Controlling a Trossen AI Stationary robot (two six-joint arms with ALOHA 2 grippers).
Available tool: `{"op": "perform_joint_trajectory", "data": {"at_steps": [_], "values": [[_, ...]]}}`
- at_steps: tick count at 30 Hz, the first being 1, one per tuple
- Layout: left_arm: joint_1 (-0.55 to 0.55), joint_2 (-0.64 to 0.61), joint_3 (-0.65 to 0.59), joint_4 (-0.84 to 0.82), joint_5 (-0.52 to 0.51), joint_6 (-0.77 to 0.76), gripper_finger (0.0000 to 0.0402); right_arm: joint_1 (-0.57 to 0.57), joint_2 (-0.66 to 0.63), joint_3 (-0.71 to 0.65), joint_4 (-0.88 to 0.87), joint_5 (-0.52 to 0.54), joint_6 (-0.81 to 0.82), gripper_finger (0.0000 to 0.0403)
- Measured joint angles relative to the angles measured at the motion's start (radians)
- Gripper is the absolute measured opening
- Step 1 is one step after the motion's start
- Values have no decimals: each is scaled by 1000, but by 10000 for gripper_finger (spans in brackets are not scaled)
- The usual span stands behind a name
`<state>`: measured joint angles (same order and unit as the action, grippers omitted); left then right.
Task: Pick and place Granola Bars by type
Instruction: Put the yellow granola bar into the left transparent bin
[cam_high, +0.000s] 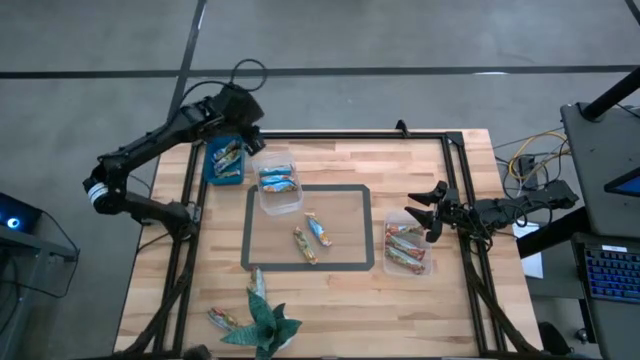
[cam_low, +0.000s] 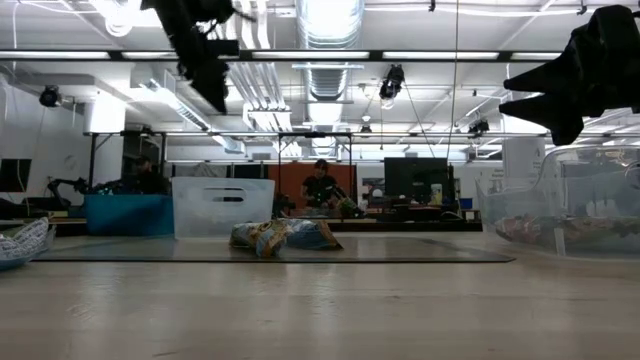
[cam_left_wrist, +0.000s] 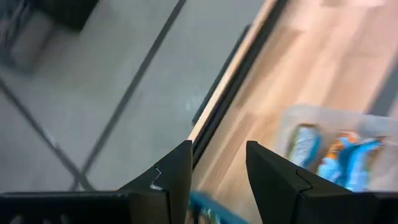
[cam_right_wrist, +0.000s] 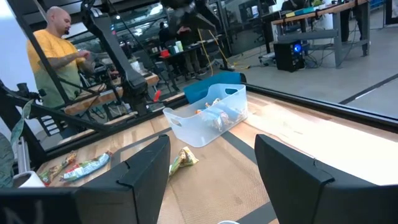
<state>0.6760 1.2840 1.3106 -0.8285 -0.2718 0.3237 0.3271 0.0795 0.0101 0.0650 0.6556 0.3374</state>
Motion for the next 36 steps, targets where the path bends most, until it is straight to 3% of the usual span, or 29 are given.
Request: {"op": "perform_joint_trajectory", "data": {"at_steps": [14,19,24,30,36], "values": [[-309,119,166,-96,44,109,133,0,0,0,0,0,0,224],[-390,202,182,-98,46,227,133,0,0,0,0,0,0,224],[-447,304,237,-143,47,240,133,0,0,0,0,0,0,224],[-507,405,308,-204,52,401,133,0,0,0,0,0,0,224],[-558,439,324,-188,119,610,141,0,0,0,0,0,0,224]]}}
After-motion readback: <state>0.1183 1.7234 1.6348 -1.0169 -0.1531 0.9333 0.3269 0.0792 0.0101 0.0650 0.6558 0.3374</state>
